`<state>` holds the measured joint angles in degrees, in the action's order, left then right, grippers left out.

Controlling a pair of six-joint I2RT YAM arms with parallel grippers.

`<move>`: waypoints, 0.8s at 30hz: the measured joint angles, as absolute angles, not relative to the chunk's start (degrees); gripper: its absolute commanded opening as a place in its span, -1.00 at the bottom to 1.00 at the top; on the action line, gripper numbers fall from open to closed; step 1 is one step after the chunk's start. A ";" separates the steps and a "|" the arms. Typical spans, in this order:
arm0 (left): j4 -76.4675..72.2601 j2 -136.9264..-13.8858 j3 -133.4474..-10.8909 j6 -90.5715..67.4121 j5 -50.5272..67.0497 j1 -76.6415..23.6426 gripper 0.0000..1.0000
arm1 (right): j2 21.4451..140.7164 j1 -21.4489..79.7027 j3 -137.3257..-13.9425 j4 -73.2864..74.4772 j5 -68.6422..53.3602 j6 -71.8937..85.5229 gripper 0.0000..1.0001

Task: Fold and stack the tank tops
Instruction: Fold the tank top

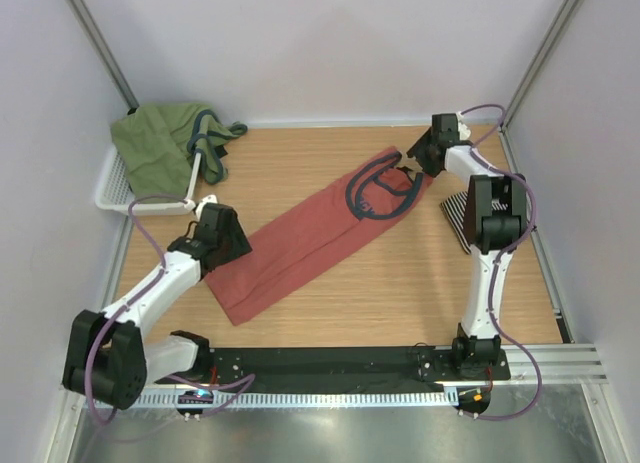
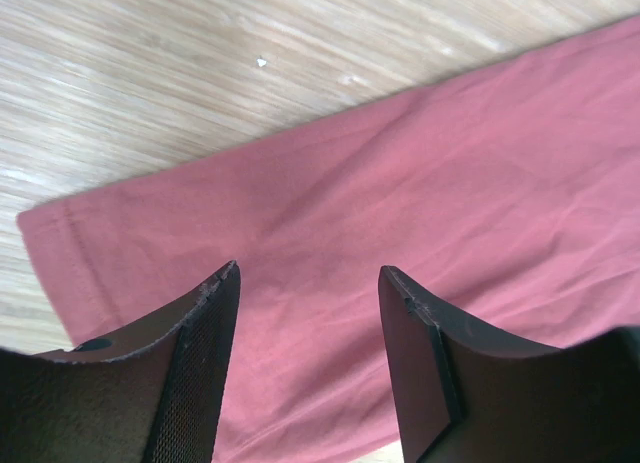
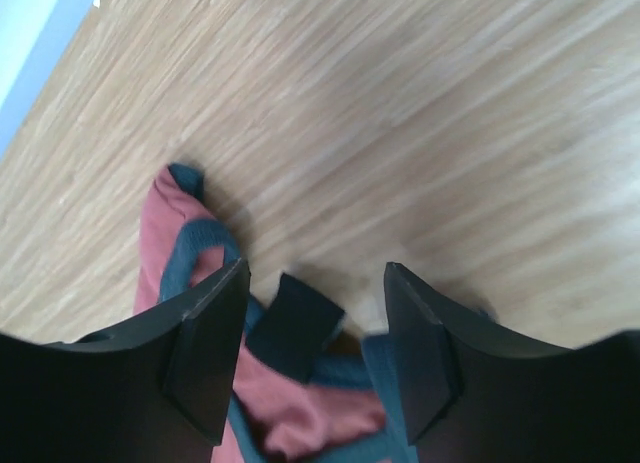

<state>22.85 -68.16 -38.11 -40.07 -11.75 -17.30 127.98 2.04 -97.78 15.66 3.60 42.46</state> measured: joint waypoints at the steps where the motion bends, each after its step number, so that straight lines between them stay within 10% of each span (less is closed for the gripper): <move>1: 23.24 -66.96 -38.11 -40.14 -11.94 -17.30 0.25 | 126.87 2.31 -97.47 16.84 4.34 41.74 0.26; 24: 23.44 -69.73 -33.93 -44.80 -4.95 1.89 0.36 | 98.78 9.61 -62.67 19.25 4.71 38.94 -0.08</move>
<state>23.44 -69.73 -33.93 -44.80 -4.95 1.89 98.78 9.61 -62.67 19.25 4.71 38.94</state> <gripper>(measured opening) 0.680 0.470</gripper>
